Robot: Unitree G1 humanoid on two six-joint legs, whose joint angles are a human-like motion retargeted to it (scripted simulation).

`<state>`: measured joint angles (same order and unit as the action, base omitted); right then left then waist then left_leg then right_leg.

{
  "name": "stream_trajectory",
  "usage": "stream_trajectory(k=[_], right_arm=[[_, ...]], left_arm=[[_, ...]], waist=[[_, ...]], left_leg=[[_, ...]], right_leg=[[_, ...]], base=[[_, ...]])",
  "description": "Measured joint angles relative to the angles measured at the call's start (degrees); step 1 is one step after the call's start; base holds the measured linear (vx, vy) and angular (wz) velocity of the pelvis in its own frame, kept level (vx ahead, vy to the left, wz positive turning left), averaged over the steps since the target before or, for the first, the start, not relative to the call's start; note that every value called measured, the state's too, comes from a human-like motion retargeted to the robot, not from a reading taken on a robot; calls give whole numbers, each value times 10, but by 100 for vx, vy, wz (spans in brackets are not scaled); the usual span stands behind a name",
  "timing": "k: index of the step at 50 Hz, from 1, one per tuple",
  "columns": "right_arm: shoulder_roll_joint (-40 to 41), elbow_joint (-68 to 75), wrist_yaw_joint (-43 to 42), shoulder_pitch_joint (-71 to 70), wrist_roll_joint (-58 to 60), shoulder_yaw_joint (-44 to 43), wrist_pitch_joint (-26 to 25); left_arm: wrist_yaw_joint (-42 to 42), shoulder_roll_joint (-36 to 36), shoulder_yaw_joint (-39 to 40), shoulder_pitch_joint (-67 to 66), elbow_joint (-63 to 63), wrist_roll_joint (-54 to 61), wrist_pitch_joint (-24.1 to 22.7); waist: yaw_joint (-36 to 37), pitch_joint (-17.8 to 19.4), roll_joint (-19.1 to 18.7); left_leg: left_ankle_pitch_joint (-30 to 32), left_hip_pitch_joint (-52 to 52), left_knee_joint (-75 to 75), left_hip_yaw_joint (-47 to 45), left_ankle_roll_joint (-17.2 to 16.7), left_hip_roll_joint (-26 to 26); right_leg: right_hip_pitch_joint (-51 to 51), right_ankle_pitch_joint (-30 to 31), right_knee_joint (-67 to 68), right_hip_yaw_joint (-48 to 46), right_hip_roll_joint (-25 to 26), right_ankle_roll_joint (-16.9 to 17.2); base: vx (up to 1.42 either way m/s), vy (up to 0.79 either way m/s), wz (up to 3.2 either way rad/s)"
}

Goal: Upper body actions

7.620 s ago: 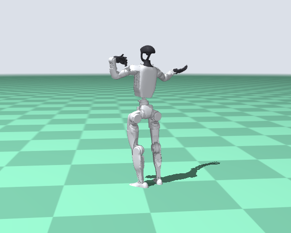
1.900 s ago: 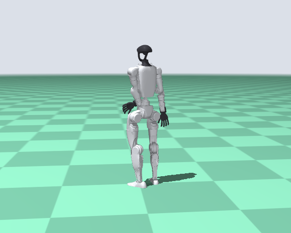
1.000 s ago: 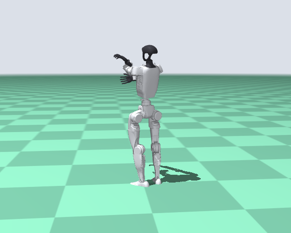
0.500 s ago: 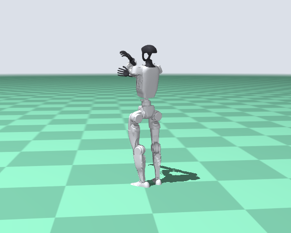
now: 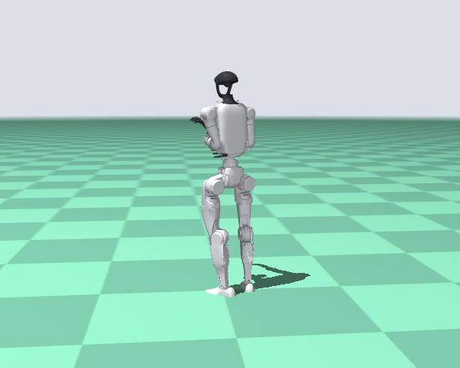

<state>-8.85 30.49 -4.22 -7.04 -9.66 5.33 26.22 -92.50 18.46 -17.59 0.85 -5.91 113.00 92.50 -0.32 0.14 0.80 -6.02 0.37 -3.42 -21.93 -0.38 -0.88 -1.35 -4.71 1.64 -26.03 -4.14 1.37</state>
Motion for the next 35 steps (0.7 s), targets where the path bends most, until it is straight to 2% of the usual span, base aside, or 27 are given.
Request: stream_trajectory(k=[5,10,13,15,19,23,25,30,35], right_arm=[[37,164,-15,123,70,-2,-13],[107,342,-8,174,155,4,-54],[124,440,0,181,209,-6,-105],[121,488,10,177,234,-15,-132],[86,551,55,157,279,-24,-182],[29,565,115,130,350,-16,-237],[17,557,135,120,378,-8,-248],[14,538,132,113,376,2,-243],[0,546,90,113,354,32,-238]], left_arm=[[0,154,40,-88,115,0,0],[0,159,106,-118,229,0,0],[0,159,190,-101,316,0,0],[0,159,260,-75,385,0,0],[0,154,465,14,556,0,0],[0,123,665,85,737,0,0],[0,96,722,103,811,0,0],[0,65,737,111,905,0,0],[0,36,683,119,1031,0,0]], waist=[[21,-4,20],[60,0,83],[82,-14,87],[91,-25,80],[104,-43,53],[94,-44,11],[81,-41,3],[46,-40,2],[12,-33,-2]], left_leg=[[1,6,-1,4,1,1],[3,15,-3,6,1,1],[4,19,-1,4,1,0],[5,20,2,1,0,-1],[6,18,5,-8,0,-3],[5,16,6,-16,0,-6],[4,16,6,-19,0,-7],[-4,23,10,-17,0,-2],[1,15,5,15,-9,-4]], right_leg=[[-10,-1,1,-3,-1,-1],[-22,-1,-2,-4,1,-3],[-24,0,-2,-3,2,-3],[-22,2,-2,0,2,-3],[-12,5,-1,6,4,-3],[-4,7,1,12,6,-3],[-3,7,2,15,7,-4],[-2,6,0,16,9,-4],[-9,1,0,-13,-3,0]], base=[[0,0,0],[-3,-7,4],[1,-2,-1],[0,0,0],[1,-1,-19],[0,0,-14],[0,0,0],[1,0,10],[4,2,44]])
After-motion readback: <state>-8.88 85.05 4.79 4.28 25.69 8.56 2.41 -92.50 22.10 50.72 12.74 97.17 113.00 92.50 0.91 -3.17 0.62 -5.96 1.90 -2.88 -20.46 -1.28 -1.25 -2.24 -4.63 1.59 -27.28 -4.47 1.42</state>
